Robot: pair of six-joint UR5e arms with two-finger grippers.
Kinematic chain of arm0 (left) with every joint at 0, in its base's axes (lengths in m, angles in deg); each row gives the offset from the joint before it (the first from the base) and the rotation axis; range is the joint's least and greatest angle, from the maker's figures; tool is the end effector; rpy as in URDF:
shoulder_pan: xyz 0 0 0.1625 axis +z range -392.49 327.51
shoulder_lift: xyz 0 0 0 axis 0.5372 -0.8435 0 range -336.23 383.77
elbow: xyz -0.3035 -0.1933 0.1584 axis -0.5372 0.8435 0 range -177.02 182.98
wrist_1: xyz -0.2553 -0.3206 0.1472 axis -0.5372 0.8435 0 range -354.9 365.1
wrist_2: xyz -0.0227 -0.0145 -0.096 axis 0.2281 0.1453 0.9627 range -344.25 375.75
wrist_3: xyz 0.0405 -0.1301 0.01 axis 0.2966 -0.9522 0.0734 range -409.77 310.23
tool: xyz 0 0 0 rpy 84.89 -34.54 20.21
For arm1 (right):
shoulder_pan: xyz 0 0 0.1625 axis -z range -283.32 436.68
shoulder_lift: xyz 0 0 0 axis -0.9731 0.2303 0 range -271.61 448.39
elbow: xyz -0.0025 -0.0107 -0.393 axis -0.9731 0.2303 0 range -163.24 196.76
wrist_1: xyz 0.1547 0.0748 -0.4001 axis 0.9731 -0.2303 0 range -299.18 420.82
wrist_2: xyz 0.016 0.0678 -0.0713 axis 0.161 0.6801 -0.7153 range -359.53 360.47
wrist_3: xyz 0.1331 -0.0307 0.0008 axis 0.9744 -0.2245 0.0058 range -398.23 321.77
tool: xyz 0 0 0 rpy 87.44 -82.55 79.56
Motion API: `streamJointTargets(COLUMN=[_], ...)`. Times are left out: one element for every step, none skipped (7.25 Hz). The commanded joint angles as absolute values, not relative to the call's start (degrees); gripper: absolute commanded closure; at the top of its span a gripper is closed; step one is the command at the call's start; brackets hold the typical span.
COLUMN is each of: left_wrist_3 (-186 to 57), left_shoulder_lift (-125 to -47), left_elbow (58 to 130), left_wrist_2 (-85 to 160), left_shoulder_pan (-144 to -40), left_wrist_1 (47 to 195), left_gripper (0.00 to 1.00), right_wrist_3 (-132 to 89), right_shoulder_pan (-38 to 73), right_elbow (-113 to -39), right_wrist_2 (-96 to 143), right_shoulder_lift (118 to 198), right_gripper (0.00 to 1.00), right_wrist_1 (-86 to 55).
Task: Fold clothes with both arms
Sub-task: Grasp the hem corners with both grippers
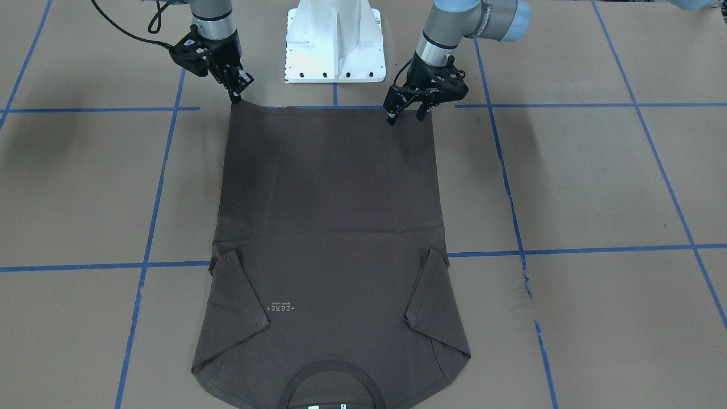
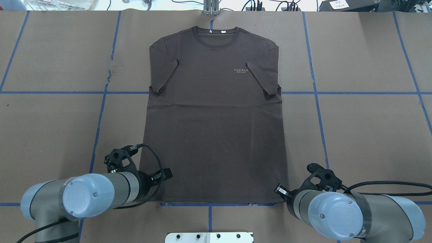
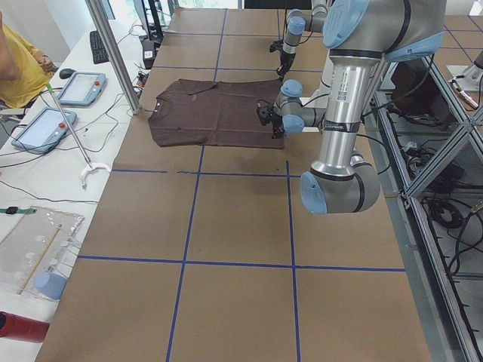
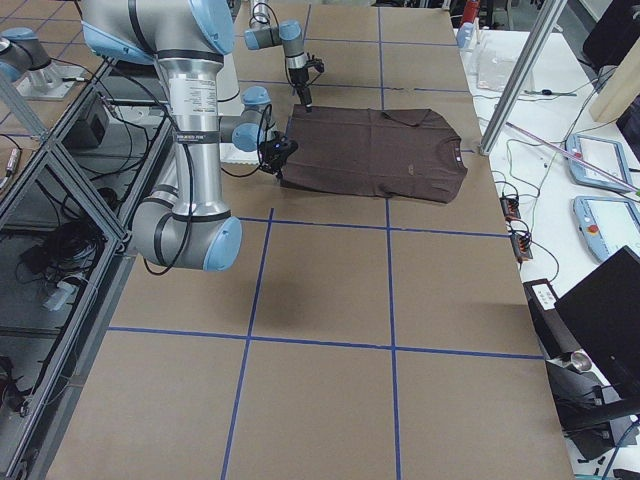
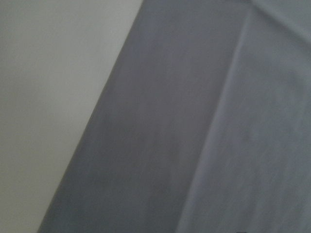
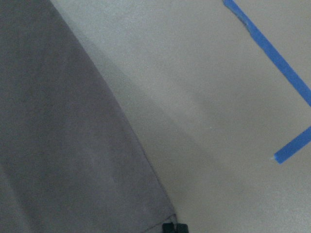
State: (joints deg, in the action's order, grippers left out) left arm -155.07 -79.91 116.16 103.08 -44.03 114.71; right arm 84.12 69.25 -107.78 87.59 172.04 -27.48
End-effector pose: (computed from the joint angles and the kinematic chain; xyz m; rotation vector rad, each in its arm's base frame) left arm 0.5535 -0.2556 0.2880 0.0106 0.9958 -0.4524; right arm -0.5000 -0.2066 0.3148 -0.1158 -0.7515 0.6800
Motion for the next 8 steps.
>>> streamJointTargets(left_wrist_3=[-155.94,-155.86,-155.86,-155.86,-156.21,-156.3,-156.3,-156.3], left_shoulder_lift=[-79.34,-76.28,-74.69,-74.76,-74.85,-75.02,-75.11,-75.11], left_elbow=[117.49,117.67,118.63,118.64,118.99,119.17,119.17,119.69], left_wrist_2=[102.23,102.41,102.84,103.02,103.81,104.07,104.08,104.08], left_shoulder_pan=[-42.42,-42.25,-42.16,-41.99,-41.81,-40.68,-39.97,-39.88], left_wrist_1=[107.16,107.23,107.23,107.23,107.32,107.32,107.32,107.32], left_gripper=[0.15,0.17,0.18,0.19,0.21,0.24,0.26,0.42], right_wrist_3=[83.85,83.94,83.85,83.85,83.85,83.77,83.76,83.76], right_shoulder_pan=[68.95,68.86,68.69,68.69,68.77,68.69,68.6,68.51], right_elbow=[-107.69,-107.86,-107.69,-107.69,-107.43,-107.34,-107.51,-107.51], right_wrist_2=[87.75,87.75,87.75,87.75,87.66,87.58,87.4,87.4], right_shoulder_lift=[171.89,171.71,171.71,171.71,171.8,171.89,171.97,171.97], right_gripper=[1.0,1.0,1.0,1.0,1.0,1.0,1.0,1.0], right_wrist_1=[-27.51,-27.51,-27.51,-27.51,-27.51,-27.51,-27.6,-27.6])
